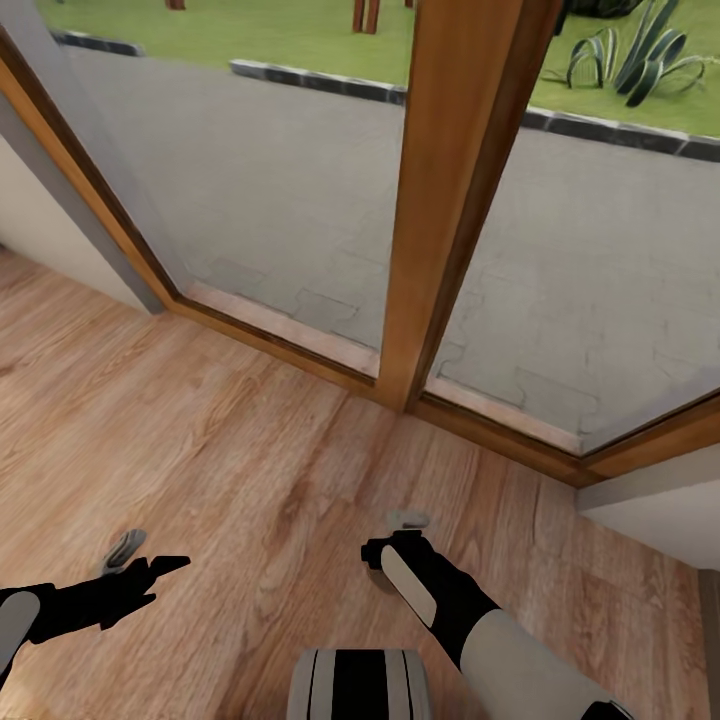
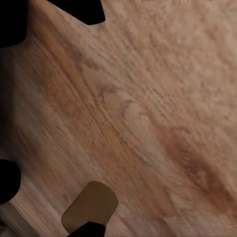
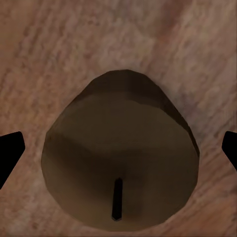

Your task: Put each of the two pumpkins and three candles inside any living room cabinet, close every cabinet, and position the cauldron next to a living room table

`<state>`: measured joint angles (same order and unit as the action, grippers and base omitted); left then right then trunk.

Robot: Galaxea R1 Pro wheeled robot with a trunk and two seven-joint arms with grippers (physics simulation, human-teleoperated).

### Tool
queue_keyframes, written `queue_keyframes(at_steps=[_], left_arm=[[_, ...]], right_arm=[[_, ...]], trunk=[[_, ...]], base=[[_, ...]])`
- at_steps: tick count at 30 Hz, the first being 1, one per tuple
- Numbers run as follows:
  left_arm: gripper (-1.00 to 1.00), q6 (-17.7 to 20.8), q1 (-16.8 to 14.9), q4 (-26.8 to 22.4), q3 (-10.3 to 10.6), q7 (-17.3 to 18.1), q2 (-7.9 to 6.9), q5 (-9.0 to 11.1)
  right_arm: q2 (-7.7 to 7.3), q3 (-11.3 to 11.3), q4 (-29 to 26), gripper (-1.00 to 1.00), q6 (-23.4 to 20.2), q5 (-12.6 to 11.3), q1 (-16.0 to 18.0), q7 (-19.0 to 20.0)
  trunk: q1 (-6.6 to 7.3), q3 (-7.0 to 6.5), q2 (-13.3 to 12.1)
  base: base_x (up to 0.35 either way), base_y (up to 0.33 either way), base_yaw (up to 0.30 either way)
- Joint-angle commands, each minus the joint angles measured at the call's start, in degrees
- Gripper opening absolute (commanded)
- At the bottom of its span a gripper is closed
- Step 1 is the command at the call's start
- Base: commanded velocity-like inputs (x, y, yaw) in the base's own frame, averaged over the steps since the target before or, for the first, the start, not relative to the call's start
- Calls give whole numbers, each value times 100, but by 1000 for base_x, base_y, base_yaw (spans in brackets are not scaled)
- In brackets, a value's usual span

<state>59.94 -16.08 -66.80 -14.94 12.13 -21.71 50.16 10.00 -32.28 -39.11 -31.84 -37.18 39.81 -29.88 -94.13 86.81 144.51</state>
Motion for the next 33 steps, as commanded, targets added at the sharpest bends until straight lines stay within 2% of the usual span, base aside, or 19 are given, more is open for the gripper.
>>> queue_keyframes(at_steps=[1, 6, 11, 14, 20, 21, 29, 33], left_arm=[[100, 0, 0, 0, 0, 0, 0, 2], [100, 0, 0, 0, 0, 0, 0, -1], [100, 0, 0, 0, 0, 0, 1, 2], [100, 0, 0, 0, 0, 0, 3, 2], [100, 0, 0, 0, 0, 0, 0, 3], [100, 0, 0, 0, 0, 0, 0, 3], [100, 0, 0, 0, -7, 0, 0, 3], [100, 0, 0, 0, -9, 0, 0, 3]], right_arm=[[0, -1, -1, 100, -1, 1, 0, 0], [0, -6, 0, 100, 1, 1, 0, 0], [0, -6, -2, 100, 1, 1, 0, 0], [0, -6, -1, 100, 1, 1, 0, 0], [0, -6, 0, 100, -6, 1, 0, 0], [0, -6, 0, -100, -4, 1, 0, 0], [0, -15, 0, -100, -6, 1, 0, 0], [0, -15, -1, -100, -1, 1, 0, 0]], trunk=[[-2, 23, 2], [-15, 134, 8], [-15, 134, 8], [-23, 200, 12], [-23, 200, 12], [-23, 200, 12], [-23, 200, 12], [-15, 134, 8]], base=[[0, 0, 0], [0, 0, 0], [0, 0, 0], [0, 0, 0], [0, 0, 0], [0, 0, 0], [0, 0, 0], [0, 0, 0]])
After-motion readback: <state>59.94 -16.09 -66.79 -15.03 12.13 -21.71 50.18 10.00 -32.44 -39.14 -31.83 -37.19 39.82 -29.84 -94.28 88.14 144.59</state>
